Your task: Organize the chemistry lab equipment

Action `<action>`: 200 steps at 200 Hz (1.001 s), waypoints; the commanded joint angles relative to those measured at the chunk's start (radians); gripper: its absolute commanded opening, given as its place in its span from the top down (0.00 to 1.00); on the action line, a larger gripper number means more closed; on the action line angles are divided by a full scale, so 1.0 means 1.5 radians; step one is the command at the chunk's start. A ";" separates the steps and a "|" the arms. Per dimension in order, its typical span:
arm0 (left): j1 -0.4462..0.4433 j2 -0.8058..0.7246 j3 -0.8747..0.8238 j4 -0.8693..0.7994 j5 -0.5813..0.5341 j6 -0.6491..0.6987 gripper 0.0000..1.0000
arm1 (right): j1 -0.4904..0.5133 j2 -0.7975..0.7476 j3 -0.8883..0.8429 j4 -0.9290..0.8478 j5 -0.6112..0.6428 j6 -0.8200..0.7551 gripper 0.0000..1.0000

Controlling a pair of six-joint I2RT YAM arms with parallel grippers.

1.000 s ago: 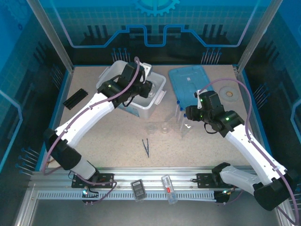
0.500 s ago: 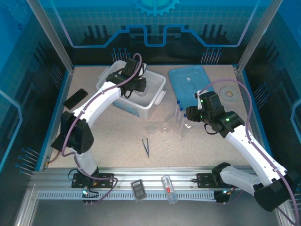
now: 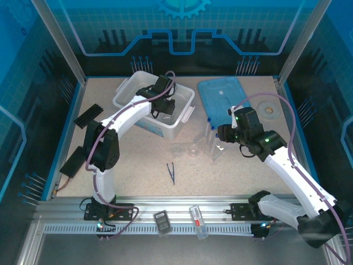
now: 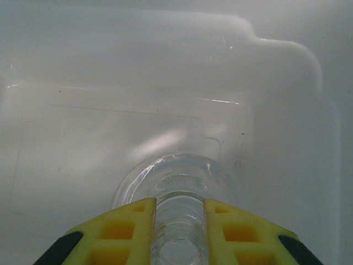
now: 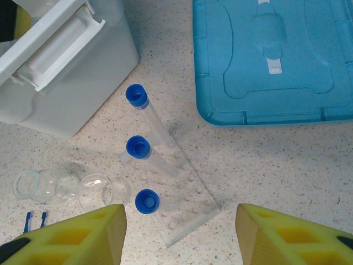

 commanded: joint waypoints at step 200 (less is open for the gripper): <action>-0.031 0.101 -0.012 -0.004 -0.022 -0.001 0.77 | -0.012 -0.026 -0.006 -0.002 -0.002 -0.003 0.44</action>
